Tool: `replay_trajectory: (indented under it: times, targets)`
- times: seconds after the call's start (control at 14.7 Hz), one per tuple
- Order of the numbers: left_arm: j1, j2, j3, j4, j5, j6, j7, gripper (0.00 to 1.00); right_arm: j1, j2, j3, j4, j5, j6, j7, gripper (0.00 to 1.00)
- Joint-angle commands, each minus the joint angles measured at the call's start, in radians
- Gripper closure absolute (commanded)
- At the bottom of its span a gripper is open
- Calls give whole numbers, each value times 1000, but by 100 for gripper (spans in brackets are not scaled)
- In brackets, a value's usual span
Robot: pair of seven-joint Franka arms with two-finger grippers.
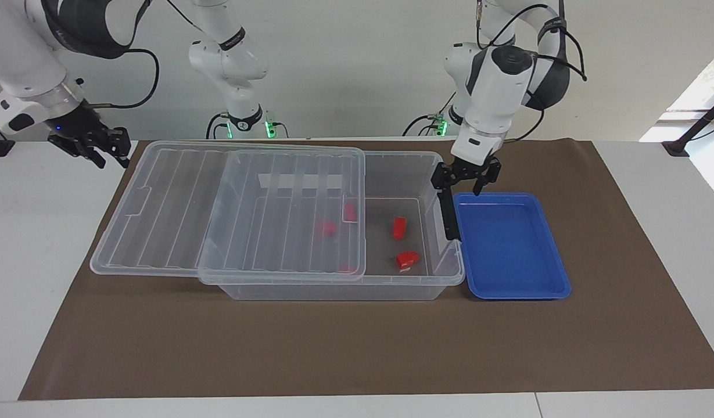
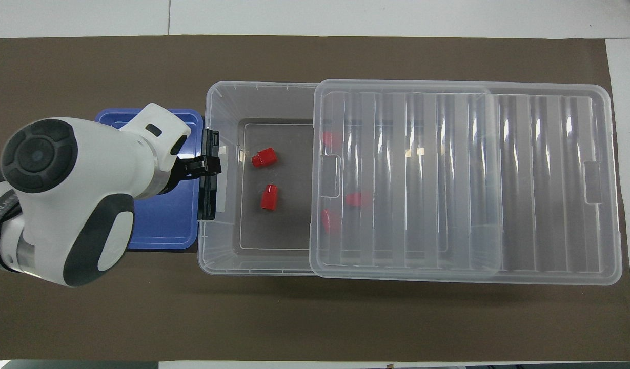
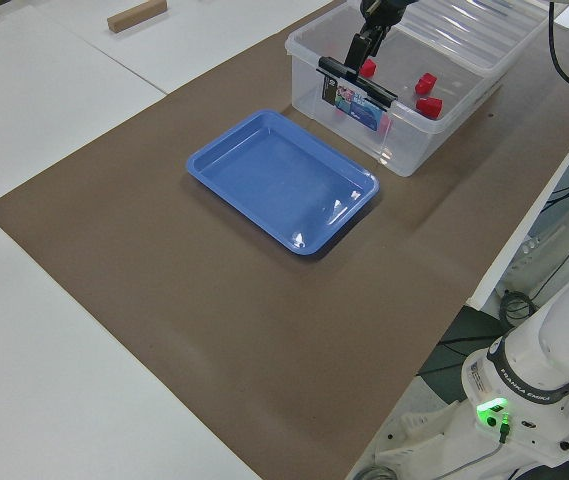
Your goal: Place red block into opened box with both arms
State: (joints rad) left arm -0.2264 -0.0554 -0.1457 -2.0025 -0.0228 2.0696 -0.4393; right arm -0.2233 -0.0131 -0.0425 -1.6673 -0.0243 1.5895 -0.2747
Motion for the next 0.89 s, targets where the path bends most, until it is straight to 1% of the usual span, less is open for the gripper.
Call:
replay_trajectory:
  times: [0.0, 0.14, 0.27, 0.41, 0.61, 0.68, 0.82]
  targets:
    - [90, -6, -6, -9, 4, -6, 114, 0, -53, -68, 6, -126, -9, 101, -104, 100]
    - [148, -4, -6, 1, 4, -6, 163, 0, -79, -88, 6, -193, -12, 186, -116, 100]
    - [188, 2, -6, 43, 4, -32, 181, 0, -109, -87, 6, -230, -20, 239, -115, 100]
    - [209, 9, -6, 103, 4, -83, 186, 0, -126, -71, 6, -284, -20, 317, -110, 100]
    - [237, 32, -6, 201, 4, -178, 205, 0, -122, -24, 7, -302, -19, 345, -63, 100]
    - [239, 40, -5, 237, 4, -207, 206, 0, -114, -22, 10, -313, -19, 348, -19, 100]
    - [262, 48, -2, 297, 4, -268, 229, 0, -65, -25, 10, -328, -17, 357, 22, 100]
